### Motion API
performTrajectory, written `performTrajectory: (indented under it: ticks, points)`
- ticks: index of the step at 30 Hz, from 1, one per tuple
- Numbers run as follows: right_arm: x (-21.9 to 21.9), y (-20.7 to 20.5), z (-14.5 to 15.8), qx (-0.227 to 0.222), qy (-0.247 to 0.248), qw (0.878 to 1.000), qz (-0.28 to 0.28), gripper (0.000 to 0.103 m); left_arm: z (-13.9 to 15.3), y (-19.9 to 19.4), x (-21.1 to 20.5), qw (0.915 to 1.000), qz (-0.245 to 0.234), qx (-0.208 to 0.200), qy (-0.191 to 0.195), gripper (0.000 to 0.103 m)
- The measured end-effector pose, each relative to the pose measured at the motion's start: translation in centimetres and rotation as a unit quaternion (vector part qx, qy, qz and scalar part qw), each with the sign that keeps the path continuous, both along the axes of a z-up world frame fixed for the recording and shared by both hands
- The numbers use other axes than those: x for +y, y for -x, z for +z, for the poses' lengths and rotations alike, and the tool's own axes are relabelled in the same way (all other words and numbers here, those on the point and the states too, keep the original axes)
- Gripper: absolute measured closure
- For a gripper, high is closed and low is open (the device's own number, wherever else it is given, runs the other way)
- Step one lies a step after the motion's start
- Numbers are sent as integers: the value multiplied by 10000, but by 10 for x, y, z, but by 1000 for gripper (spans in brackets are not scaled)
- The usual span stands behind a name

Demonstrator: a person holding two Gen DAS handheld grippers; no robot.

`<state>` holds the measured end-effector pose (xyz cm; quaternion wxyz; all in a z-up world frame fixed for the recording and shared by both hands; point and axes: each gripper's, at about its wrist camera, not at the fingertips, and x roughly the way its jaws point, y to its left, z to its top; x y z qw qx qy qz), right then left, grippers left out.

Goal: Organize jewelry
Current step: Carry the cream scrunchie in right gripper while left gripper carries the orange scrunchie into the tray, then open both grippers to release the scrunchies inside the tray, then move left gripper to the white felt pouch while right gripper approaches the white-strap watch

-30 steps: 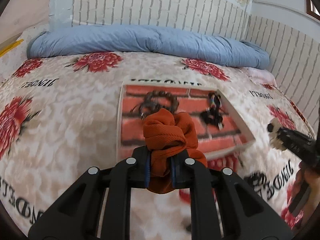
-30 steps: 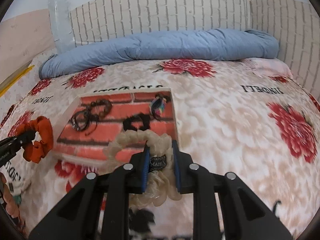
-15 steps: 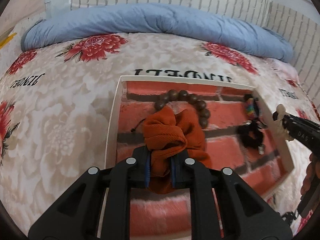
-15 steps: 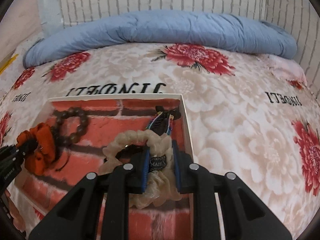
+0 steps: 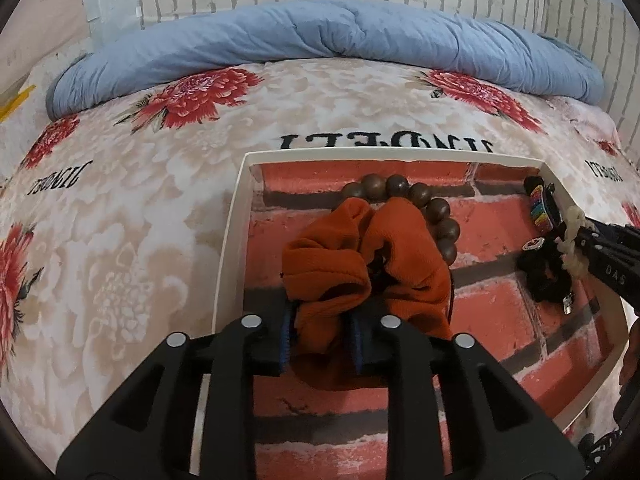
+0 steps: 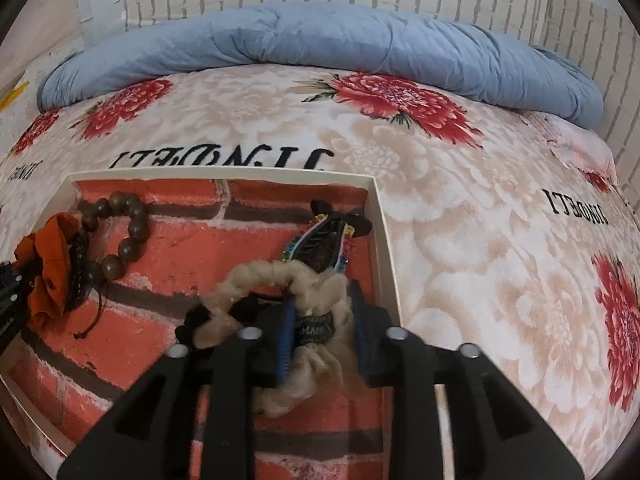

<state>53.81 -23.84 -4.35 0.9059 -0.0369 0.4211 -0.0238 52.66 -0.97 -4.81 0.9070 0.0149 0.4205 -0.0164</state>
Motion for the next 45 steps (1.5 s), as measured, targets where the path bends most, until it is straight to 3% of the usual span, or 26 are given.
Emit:
performTrajectory:
  ticks: [1, 4, 6, 8, 15, 18, 26, 32, 36, 45]
  points:
    - [1, 1, 0, -9, 50, 10000, -1, 62, 1, 0, 0, 10000, -3, -3, -13, 78]
    - [0, 4, 0, 7, 36, 10000, -22, 41, 6, 3, -2, 10000, -20, -18, -42, 66]
    - [0, 6, 4, 39, 20, 10000, 18, 33, 11, 7, -2, 10000, 20, -61, -70, 39]
    - [0, 8, 8, 75, 73, 9999, 17, 21, 19, 14, -4, 9998, -5, -132, -154, 33]
    - [5, 34, 32, -21, 156, 9997, 160, 15, 45, 39, -4, 9998, -126, -171, -12, 12]
    - [8, 61, 45, -261, 163, 9993, 209, 9, 57, 62, 2, 9995, -127, -246, 132, 6]
    - [10, 134, 47, -567, -79, 9981, 214, 8, 63, 126, 22, 9992, -8, -334, 203, 5]
    - [12, 184, 46, -722, -139, 9973, 85, 8, 63, 168, 28, 9992, -21, -387, -6, 5]
    - [14, 221, 48, -873, -420, 9953, -5, 8, 66, 201, 41, 9990, 13, -432, 129, 5]
    - [29, 290, 27, -954, -473, 9943, -85, 8, 52, 276, 67, 9981, 121, -534, -289, 5]
